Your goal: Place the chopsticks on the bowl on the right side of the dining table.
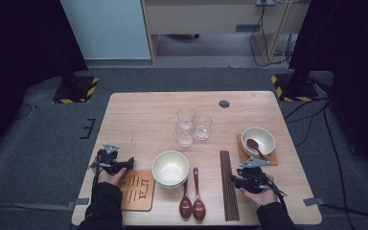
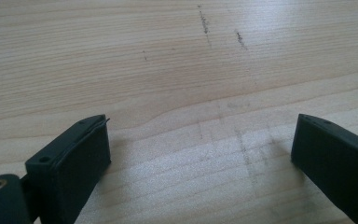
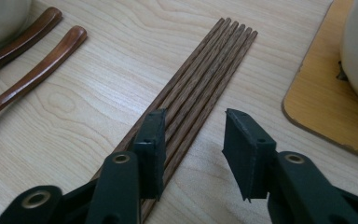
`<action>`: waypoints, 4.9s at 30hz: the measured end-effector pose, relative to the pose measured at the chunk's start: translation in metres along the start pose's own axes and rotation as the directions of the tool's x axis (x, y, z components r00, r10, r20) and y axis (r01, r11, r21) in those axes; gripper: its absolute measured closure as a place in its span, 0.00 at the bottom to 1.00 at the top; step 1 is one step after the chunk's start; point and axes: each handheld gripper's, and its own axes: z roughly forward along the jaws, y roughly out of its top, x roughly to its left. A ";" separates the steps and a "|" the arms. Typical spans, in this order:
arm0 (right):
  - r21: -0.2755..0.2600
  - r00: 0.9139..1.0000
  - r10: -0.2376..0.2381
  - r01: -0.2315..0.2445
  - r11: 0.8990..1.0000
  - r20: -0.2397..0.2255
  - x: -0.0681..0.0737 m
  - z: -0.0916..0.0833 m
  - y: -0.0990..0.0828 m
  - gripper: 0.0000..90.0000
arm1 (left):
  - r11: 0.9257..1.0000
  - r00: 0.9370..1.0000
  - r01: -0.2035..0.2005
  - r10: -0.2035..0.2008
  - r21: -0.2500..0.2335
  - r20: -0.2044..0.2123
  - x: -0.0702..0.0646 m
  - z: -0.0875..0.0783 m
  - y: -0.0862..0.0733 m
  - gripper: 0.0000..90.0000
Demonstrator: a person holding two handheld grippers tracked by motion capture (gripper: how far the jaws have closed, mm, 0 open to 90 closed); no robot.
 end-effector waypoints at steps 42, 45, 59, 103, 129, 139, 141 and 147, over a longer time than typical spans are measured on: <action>0.095 1.000 0.023 -0.022 0.995 -0.014 -0.005 0.009 -0.004 0.90 | 1.000 1.000 0.000 0.000 0.000 0.000 0.000 0.000 0.000 0.04; 0.093 1.000 0.026 -0.025 0.995 -0.010 -0.006 0.009 -0.004 0.91 | 1.000 1.000 0.000 0.000 0.000 0.000 0.000 0.000 0.000 0.04; 0.103 0.999 0.041 -0.041 0.994 0.002 -0.012 0.005 -0.006 0.94 | 1.000 1.000 0.000 0.000 0.000 0.000 0.000 0.000 0.000 0.04; 0.051 0.994 0.088 -0.091 0.995 0.068 -0.016 -0.016 -0.023 0.88 | 1.000 1.000 0.000 0.000 0.000 0.000 0.000 0.000 0.000 0.04; 0.091 0.994 0.064 -0.072 0.993 0.088 -0.011 -0.009 -0.024 0.94 | 1.000 1.000 0.000 0.000 0.000 0.000 0.000 0.000 0.000 0.04; 0.075 0.994 0.088 -0.092 0.993 0.063 -0.017 -0.015 -0.021 0.95 | 1.000 1.000 0.000 0.000 0.000 0.000 0.000 0.000 0.000 0.04; 0.063 0.994 0.089 -0.093 0.994 0.064 -0.018 -0.017 -0.020 0.95 | 1.000 1.000 0.000 0.000 0.000 0.000 0.000 0.000 0.000 0.04; 0.046 0.993 0.103 -0.106 0.993 0.065 -0.021 -0.020 -0.019 0.95 | 1.000 1.000 0.000 0.000 0.000 0.000 0.000 0.000 0.000 0.04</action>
